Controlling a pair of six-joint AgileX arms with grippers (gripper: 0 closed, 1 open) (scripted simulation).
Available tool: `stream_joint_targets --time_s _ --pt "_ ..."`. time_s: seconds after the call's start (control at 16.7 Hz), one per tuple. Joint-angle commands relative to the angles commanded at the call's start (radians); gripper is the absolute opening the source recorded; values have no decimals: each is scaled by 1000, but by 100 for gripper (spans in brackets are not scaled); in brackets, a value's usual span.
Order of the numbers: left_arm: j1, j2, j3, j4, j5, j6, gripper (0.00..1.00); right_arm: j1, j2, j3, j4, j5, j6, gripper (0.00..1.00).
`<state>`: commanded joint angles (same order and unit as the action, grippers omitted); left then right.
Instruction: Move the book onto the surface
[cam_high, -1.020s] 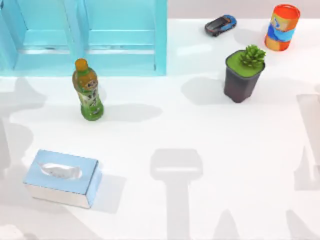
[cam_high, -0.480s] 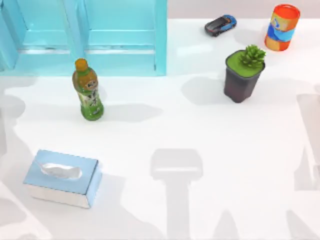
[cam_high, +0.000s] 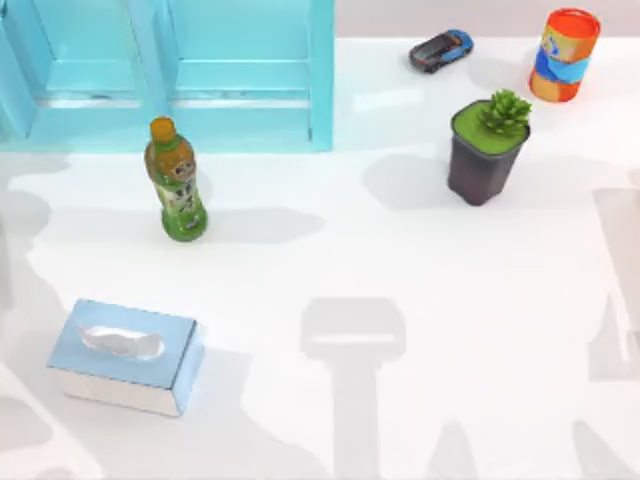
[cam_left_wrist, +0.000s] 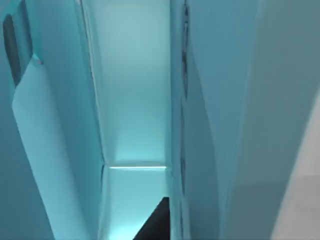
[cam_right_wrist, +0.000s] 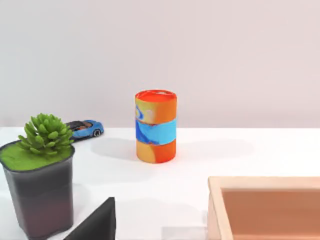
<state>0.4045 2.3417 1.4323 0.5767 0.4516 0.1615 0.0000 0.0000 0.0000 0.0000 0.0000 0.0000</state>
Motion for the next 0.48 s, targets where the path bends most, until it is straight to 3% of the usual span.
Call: stream_joint_targets --time_s 0.48 --pt "0 0 0 0 0 0 2 0 0 0 0 0 0 100"
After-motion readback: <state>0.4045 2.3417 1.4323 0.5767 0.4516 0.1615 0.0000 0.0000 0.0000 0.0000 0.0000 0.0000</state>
